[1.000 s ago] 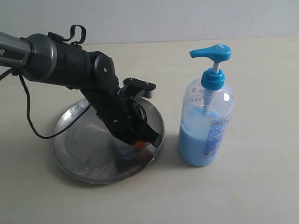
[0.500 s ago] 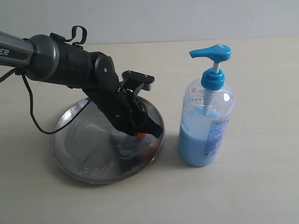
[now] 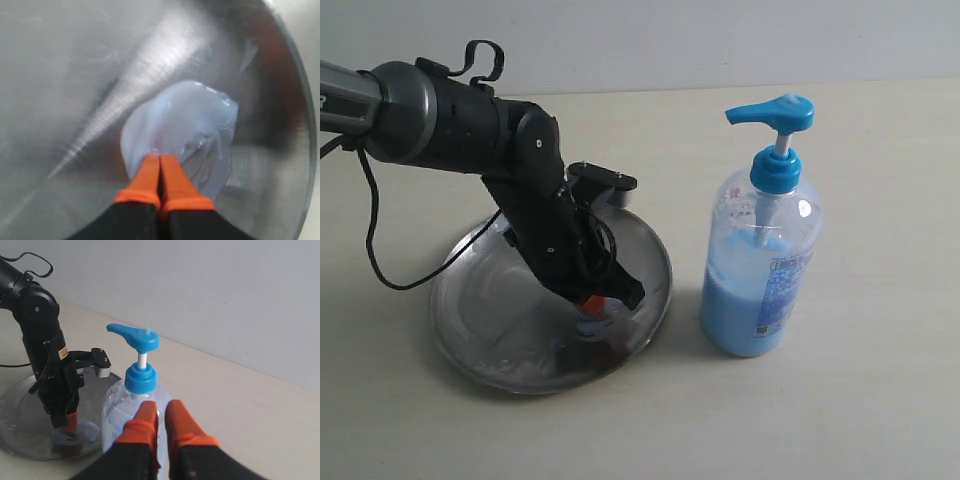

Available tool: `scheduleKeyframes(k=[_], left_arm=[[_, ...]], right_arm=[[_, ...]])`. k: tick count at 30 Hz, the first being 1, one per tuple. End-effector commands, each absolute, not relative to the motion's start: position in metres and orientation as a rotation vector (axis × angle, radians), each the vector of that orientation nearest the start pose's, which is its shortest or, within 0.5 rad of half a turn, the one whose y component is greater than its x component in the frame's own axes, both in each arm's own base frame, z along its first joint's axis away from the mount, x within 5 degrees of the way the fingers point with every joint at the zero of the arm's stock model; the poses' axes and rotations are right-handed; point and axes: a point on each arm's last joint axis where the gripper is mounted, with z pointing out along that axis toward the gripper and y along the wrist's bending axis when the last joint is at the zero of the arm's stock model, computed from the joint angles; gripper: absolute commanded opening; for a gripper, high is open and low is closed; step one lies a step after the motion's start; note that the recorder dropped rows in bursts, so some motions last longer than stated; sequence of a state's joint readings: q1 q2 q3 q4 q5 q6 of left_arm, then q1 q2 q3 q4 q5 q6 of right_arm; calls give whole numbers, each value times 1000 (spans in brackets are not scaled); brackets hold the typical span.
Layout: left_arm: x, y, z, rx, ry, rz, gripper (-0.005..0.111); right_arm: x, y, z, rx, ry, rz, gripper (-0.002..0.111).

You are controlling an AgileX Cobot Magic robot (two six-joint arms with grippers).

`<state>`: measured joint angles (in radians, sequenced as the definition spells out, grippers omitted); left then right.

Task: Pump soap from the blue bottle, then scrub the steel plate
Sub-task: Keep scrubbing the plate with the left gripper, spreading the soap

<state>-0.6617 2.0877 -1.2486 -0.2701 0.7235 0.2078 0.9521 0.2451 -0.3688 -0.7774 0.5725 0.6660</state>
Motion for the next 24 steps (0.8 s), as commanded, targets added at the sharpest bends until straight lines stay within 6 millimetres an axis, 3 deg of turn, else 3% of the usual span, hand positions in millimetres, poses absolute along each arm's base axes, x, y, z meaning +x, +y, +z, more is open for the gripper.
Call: scheduleKeyframes(k=[1,15,24], left_arm=[[276,-235,87,1100,3069,-239,0],[274,-250,90,975,3060,-494,0],[290,-256,90,875,2898,-478,0]], right_arm=[[61,28,285,-589,1670,325,9],[61,28,285,-589,1670,325,9],[61,28,286,-591,1664,330,9]])
